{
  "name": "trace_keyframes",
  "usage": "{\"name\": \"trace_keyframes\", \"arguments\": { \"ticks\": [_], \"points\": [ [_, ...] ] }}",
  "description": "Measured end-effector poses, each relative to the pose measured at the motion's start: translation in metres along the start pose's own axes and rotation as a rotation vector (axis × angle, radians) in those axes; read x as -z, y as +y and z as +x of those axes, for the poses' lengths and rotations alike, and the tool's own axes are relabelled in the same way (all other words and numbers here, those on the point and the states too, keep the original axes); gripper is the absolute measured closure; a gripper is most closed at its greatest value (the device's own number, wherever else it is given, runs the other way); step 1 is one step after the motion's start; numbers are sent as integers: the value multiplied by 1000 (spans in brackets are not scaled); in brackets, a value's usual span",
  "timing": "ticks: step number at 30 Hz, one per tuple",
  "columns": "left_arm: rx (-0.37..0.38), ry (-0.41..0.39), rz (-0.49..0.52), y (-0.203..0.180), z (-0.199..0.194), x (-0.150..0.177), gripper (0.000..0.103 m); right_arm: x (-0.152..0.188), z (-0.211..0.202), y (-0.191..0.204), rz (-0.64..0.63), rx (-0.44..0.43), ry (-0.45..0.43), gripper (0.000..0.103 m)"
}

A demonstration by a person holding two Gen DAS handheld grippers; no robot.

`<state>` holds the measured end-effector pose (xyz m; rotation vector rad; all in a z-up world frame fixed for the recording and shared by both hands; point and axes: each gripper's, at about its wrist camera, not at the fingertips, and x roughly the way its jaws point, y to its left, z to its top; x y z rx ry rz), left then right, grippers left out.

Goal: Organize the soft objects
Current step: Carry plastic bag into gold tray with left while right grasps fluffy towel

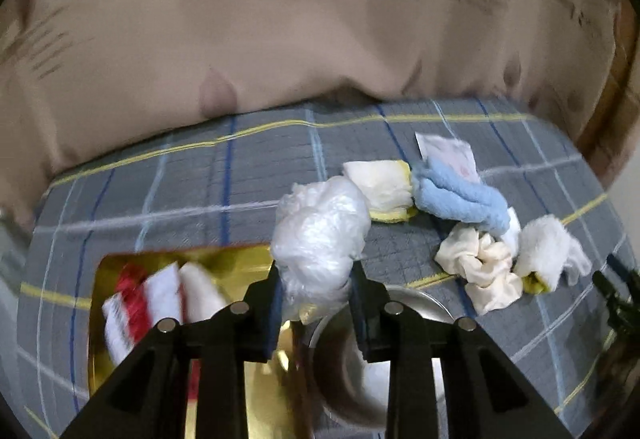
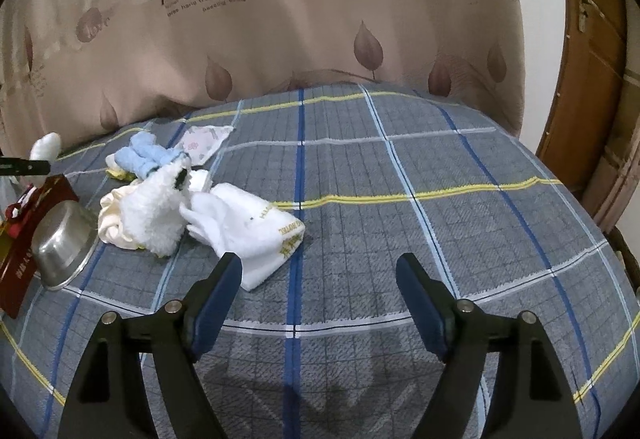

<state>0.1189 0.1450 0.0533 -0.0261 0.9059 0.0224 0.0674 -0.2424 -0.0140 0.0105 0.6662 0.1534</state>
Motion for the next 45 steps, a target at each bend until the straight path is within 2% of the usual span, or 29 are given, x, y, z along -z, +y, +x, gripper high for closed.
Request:
{"name": "trace_keyframes", "arguments": {
  "ticks": [6,9,14,18,20,23,27,30,32,37,41,45],
  "points": [
    [-88,-41,-68,5,-39,38,74,0,-10,3,-19,-22,-52,26],
    [-87,-51,-134,9,-57,59,74,0,-12,5,-30,-33,-58,26],
    [-129,-63,-240,20,-74,89,74,2,-11,17,-64,-54,-32,26],
    [-183,-94,-291,29,-85,107,74,5,-16,40,-71,-128,-5,26],
    [-187,-105,-307,33,-90,114,74,2,-17,53,-73,-156,3,26],
    [-195,-112,-300,34,-95,119,74,-10,-14,71,-92,-173,4,26],
    [-194,-125,-276,32,-102,124,73,-26,-1,98,-182,-171,15,12],
    [-171,-131,-282,33,-104,122,73,-34,6,116,-271,-162,8,12],
    [-170,-137,-291,35,-106,122,73,-37,12,123,-318,-123,11,12],
    [-158,-134,-318,43,-106,122,73,-42,38,124,-360,-104,78,13],
    [-150,-122,-332,48,-103,124,73,-46,51,128,-392,-133,116,29],
    [-137,-104,-335,49,-98,125,73,-43,59,133,-406,-169,168,63]
  ]
}}
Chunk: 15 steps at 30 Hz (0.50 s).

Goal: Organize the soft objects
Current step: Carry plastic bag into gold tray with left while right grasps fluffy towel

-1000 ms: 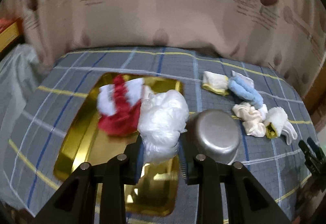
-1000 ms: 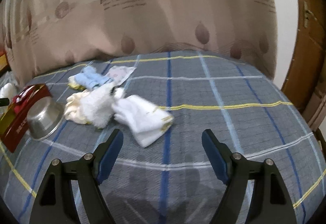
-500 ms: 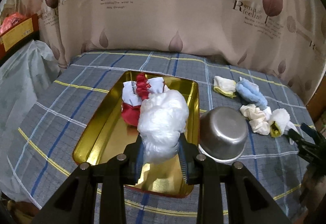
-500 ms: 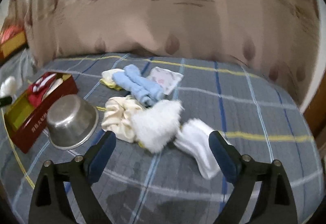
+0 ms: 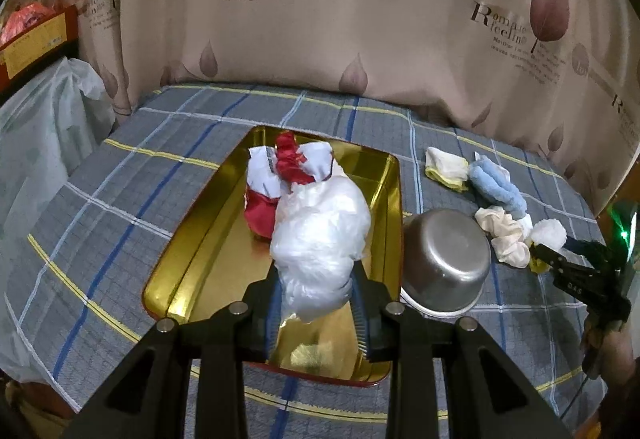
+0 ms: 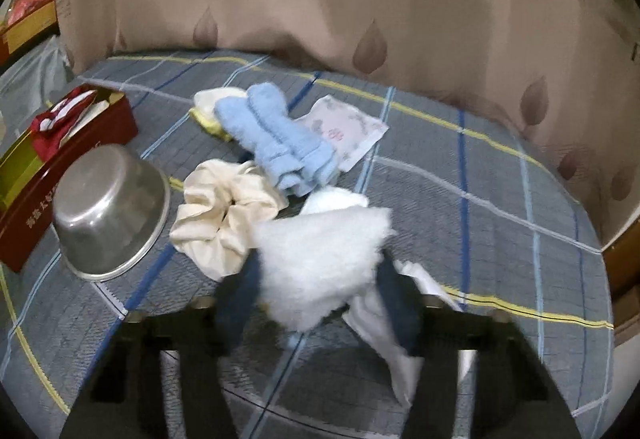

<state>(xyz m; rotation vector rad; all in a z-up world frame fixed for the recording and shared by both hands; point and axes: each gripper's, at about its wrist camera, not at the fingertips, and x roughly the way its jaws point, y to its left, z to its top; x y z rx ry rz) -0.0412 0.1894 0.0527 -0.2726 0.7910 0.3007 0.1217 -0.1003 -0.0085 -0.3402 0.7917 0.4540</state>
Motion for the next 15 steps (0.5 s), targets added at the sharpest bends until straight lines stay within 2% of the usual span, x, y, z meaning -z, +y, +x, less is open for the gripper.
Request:
{"name": "trace_keyframes", "arguments": {
  "ticks": [3,8,15],
  "points": [
    [29,16,13,-3,4,-2,73,2,-4,2,5,-17,-17,71],
    [107,58,74,-15,22,-18,69,1,-21,-1,43,-41,-71,73],
    [111,101,155,-29,64,-39,69,-1,-58,-11,111,-78,-162,73]
  ]
}}
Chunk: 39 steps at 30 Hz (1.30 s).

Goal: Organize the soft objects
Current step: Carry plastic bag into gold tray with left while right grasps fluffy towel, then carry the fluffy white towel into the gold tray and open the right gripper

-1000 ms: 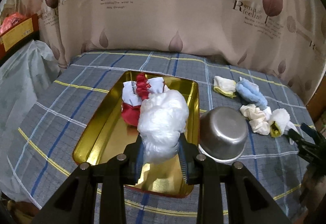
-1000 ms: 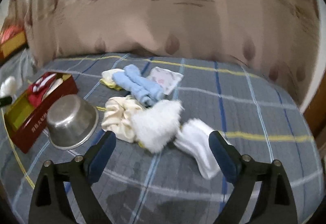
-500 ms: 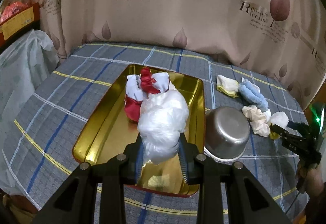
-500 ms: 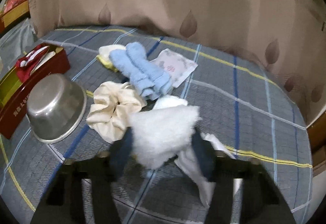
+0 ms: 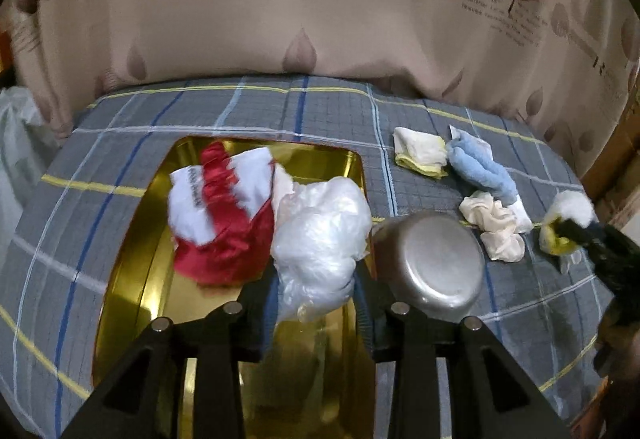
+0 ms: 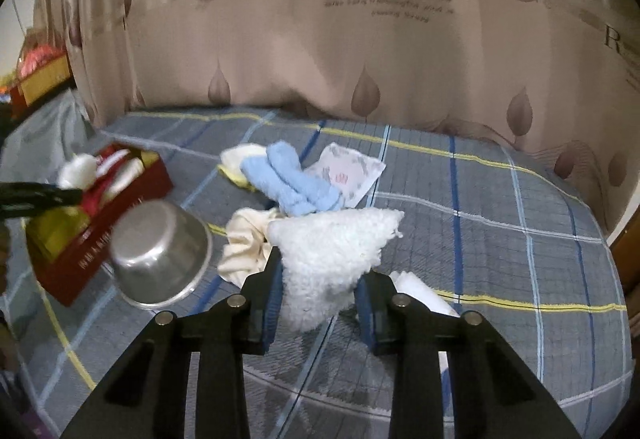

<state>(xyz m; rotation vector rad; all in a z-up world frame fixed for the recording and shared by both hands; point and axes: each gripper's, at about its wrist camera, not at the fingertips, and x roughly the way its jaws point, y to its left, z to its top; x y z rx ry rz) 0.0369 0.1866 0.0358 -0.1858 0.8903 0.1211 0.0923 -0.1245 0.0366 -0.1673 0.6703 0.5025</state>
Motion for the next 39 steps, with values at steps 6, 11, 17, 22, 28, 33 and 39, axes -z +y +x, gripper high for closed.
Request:
{"name": "trace_keyframes", "arguments": {
  "ticks": [6,11,17,22,28,33,39],
  "points": [
    [-19,25,63,-2,25,-10,61,-5,-18,-4,19,-7,-46,73],
    [-37,27,63,-1,33,-11,56,-6,-25,-8,56,-21,-62,73],
    [-73,-17,-8,9,13,-11,56,-6,-33,-5,92,-67,-74,73],
    [-114,-83,-115,22,-32,6,55,-17,-42,19,74,-133,-95,73],
    [-183,-93,-186,33,-76,43,55,-31,-44,72,26,-259,-99,73],
    [-242,-93,-221,38,-103,79,55,-40,-42,130,-27,-374,-83,73],
    [-260,-82,-285,48,-125,117,55,-46,-22,197,-61,-490,-16,73]
  ]
}}
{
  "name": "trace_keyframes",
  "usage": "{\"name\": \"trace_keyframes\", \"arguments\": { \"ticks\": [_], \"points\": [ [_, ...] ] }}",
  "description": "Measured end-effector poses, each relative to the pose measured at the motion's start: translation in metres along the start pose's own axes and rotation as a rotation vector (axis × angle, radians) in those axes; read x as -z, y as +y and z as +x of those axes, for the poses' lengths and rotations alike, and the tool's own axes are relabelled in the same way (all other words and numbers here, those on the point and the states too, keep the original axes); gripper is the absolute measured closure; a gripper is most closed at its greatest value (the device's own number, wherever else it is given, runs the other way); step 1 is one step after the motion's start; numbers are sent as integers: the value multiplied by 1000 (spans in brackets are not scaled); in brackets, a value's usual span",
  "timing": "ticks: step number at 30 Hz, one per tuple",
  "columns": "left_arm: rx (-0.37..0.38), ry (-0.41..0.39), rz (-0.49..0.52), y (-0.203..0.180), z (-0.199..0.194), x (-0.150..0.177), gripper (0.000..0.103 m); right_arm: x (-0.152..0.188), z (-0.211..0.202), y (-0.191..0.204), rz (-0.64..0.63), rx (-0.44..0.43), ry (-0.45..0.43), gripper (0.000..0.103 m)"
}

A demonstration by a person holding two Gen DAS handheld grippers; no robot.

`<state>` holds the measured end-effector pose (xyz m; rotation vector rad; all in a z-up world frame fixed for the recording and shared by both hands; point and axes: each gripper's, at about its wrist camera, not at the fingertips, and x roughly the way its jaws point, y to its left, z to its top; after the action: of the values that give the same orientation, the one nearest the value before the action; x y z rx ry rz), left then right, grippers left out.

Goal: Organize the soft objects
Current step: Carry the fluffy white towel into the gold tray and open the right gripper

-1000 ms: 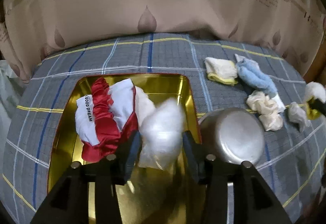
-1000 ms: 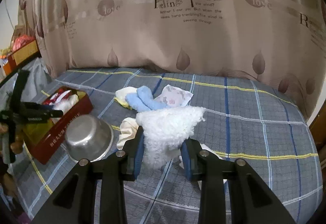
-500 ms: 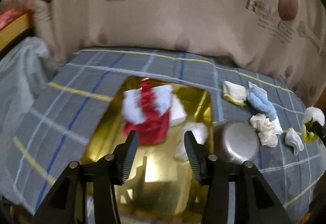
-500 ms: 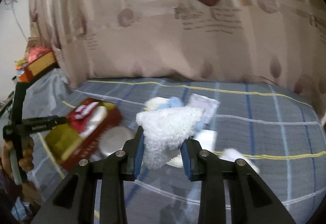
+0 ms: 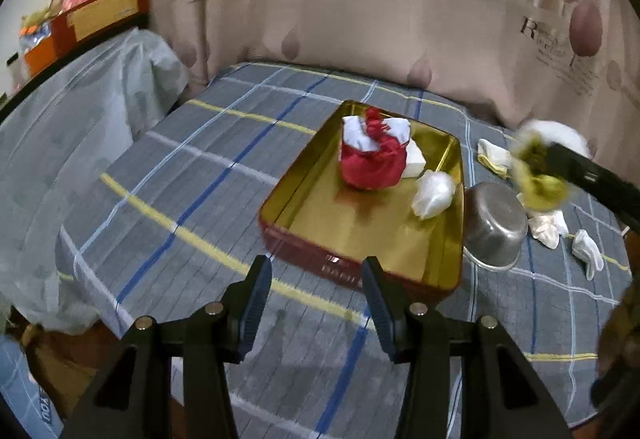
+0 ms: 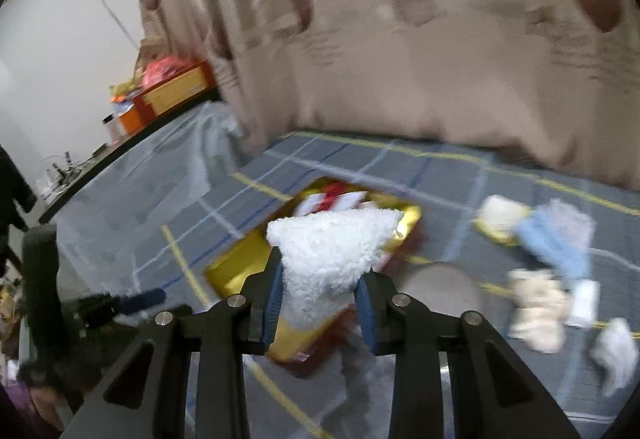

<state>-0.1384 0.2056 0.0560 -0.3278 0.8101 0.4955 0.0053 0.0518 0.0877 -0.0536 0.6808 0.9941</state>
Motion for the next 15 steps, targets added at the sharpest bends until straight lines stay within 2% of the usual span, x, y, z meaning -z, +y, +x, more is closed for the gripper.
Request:
{"name": "trace_keyframes", "arguments": {
  "ticks": [3,5,9,15],
  "points": [
    [-27,-6,-7,10,-4,1,55,-2,35,19,13,-43,55,73],
    [-18,-22,-32,18,-7,-1,55,-2,54,28,14,-52,82,73],
    [-20,-29,-58,29,-7,-4,55,-2,99,41,16,-41,161,73],
    [-5,9,-77,39,0,-5,55,-1,147,50,15,-10,255,73]
  ]
}}
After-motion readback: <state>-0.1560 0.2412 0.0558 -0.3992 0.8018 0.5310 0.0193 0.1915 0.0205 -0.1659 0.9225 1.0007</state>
